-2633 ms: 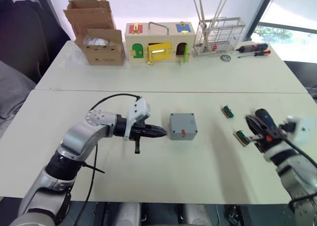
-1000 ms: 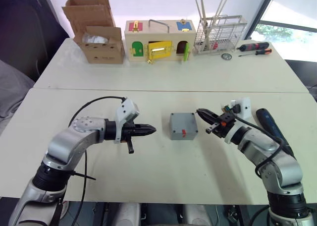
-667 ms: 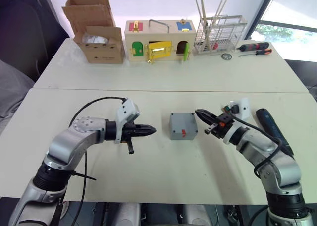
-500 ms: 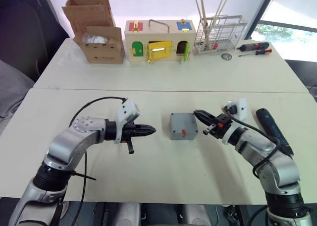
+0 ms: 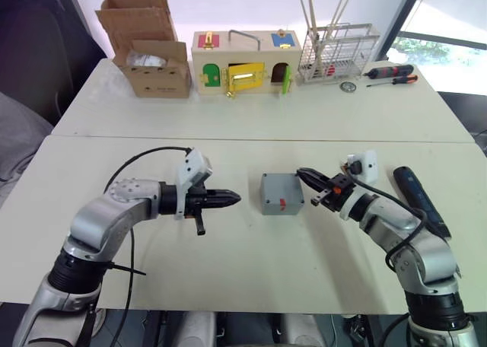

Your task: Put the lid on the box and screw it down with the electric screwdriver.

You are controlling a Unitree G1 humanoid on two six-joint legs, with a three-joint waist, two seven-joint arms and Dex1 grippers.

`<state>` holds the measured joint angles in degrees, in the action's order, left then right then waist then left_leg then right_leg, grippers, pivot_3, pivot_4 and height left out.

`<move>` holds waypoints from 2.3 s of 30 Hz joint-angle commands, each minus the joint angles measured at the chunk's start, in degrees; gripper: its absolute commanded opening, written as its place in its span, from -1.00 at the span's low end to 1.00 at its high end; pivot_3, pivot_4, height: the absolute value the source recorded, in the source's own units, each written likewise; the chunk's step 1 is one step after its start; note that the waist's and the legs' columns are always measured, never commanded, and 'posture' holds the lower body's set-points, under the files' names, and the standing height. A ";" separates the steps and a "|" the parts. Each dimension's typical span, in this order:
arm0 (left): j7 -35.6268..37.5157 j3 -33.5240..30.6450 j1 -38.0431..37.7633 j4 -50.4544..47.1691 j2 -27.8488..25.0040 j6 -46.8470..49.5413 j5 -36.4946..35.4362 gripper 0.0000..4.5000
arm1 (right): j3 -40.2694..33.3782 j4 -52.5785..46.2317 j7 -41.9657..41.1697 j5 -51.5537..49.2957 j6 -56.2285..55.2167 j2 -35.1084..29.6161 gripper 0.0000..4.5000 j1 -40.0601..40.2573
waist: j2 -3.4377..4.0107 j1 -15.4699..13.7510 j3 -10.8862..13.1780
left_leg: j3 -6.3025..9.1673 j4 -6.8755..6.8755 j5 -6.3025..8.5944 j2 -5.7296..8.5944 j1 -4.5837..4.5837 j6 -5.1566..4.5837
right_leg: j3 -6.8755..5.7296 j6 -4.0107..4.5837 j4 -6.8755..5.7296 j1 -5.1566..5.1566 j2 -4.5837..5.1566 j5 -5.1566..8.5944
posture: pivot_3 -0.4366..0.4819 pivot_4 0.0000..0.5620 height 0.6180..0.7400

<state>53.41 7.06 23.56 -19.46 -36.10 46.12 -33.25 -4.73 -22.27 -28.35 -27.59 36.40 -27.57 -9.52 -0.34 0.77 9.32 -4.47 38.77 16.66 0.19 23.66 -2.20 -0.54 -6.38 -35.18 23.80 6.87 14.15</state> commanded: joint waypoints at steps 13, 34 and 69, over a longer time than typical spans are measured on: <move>-0.58 -2.71 2.18 -2.28 -0.15 0.12 -3.28 -0.96 | -1.16 -0.52 -0.34 0.03 -0.53 -0.53 -0.98 0.40 | 0.00 0.01 0.00 | 0.00 0.00 -0.01 0.00 0.00 0.01 | 0.00 0.00 0.00 0.00 -0.01 0.00 | -0.05 -0.47 0.82; 0.21 -1.61 3.63 -2.94 1.06 -0.99 -3.29 -0.96 | -6.79 -3.13 -1.49 -3.38 5.31 -4.79 0.84 -2.62 | 0.01 -0.12 0.01 | -0.01 0.01 -0.01 0.01 0.00 0.00 | -0.01 0.00 0.00 -0.01 -0.02 0.00 | -0.05 -0.47 0.82; -2.64 8.88 1.38 -12.28 6.70 -4.63 1.06 -0.96 | 26.40 56.15 -50.04 18.72 20.41 -50.55 0.93 -31.96 | 0.42 -0.18 0.21 | -0.20 0.41 -0.01 0.09 0.72 -0.14 | -0.05 -0.06 0.03 0.54 -0.22 -0.02 | -0.05 -0.47 0.82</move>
<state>51.26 17.10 24.93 -29.30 -29.46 41.40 -31.13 20.88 31.98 -75.80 -11.40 58.02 -77.71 -39.55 0.08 0.59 9.53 -4.67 39.19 16.65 0.30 24.37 -2.34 -0.59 -6.45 -35.17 24.34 6.65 14.13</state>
